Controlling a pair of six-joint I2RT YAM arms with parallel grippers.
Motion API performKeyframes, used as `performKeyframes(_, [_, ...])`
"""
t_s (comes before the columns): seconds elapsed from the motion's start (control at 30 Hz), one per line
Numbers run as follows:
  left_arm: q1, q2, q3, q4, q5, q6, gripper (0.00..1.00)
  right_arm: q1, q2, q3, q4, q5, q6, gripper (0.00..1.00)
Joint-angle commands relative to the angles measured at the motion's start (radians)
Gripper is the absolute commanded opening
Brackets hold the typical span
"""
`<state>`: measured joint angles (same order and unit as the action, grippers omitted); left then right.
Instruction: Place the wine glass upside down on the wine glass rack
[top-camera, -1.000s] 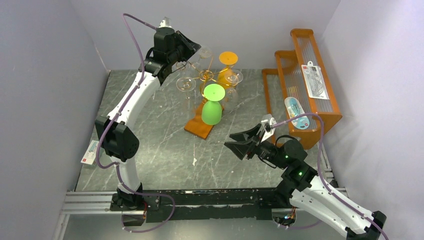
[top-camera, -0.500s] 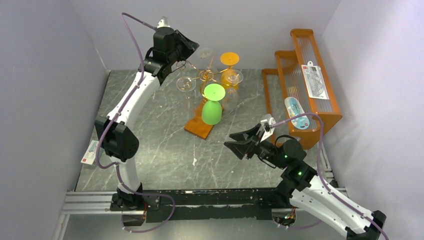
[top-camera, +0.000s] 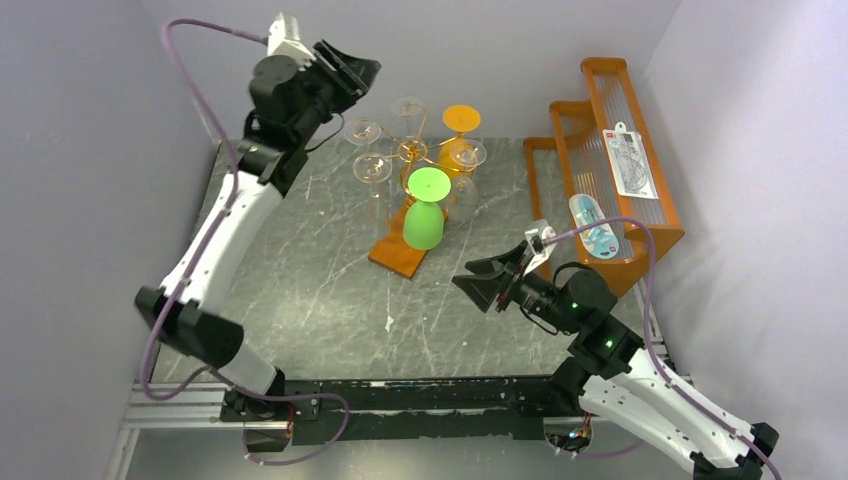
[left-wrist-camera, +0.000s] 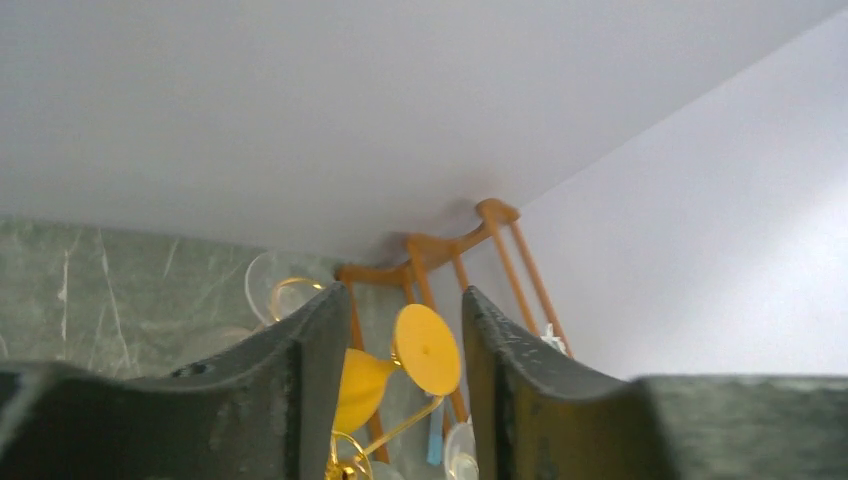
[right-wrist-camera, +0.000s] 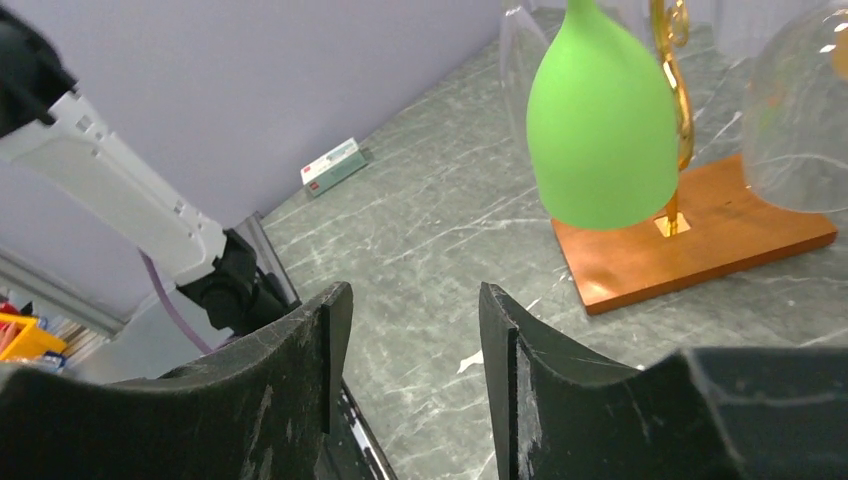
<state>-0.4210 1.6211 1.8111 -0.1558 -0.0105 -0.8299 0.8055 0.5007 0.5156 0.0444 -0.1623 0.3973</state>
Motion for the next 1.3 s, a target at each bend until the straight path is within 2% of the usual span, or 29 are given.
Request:
performKeyframes(0.0, [0.004, -0.158, -0.058, 0.008, 0.012, 0.192, 0.56, 0.004, -0.005, 0.084, -0.126, 0.086, -0.011, 0.54])
performKeyframes(0.13, [0.004, -0.312, -0.149, -0.197, -0.083, 0.34, 0.65, 0.003, 0.02, 0.182, -0.245, 0.215, -0.039, 0.56])
performKeyframes(0.23, [0.004, -0.487, -0.295, -0.317, -0.169, 0.425, 0.75, 0.003, 0.042, 0.266, -0.339, 0.34, -0.053, 0.56])
performKeyframes(0.33, [0.004, -0.641, -0.422, -0.457, -0.244, 0.451, 0.81, 0.003, 0.045, 0.339, -0.419, 0.48, -0.06, 0.57])
performKeyframes(0.43, [0.004, -0.767, -0.498, -0.604, -0.304, 0.446, 0.83, 0.004, 0.04, 0.406, -0.477, 0.592, -0.087, 0.59])
performKeyframes(0.53, [0.004, -0.884, -0.553, -0.691, -0.303, 0.454, 0.84, 0.003, 0.031, 0.465, -0.517, 0.679, -0.148, 0.6])
performKeyframes(0.6, [0.004, -0.962, -0.573, -0.714, -0.287, 0.469, 0.92, 0.003, 0.022, 0.505, -0.532, 0.703, -0.208, 0.62])
performKeyframes(0.63, [0.004, -0.997, -0.577, -0.723, -0.292, 0.478, 0.96, 0.003, 0.018, 0.522, -0.534, 0.708, -0.234, 0.63])
performKeyframes(0.87, [0.004, -1.165, -0.503, -0.779, -0.345, 0.517, 0.97, 0.002, -0.019, 0.614, -0.55, 0.723, -0.326, 0.75])
performKeyframes(0.97, [0.004, -1.172, -0.434, -0.827, -0.363, 0.531, 0.97, 0.003, -0.031, 0.643, -0.559, 0.73, -0.34, 0.99])
performKeyframes(1.13, [0.004, -1.156, -0.346, -0.875, -0.385, 0.555, 0.97, 0.003, -0.056, 0.653, -0.543, 0.699, -0.331, 1.0])
performKeyframes(1.27, [0.004, -1.147, -0.323, -0.888, -0.391, 0.555, 0.97, 0.003, -0.04, 0.662, -0.569, 0.781, -0.26, 1.0])
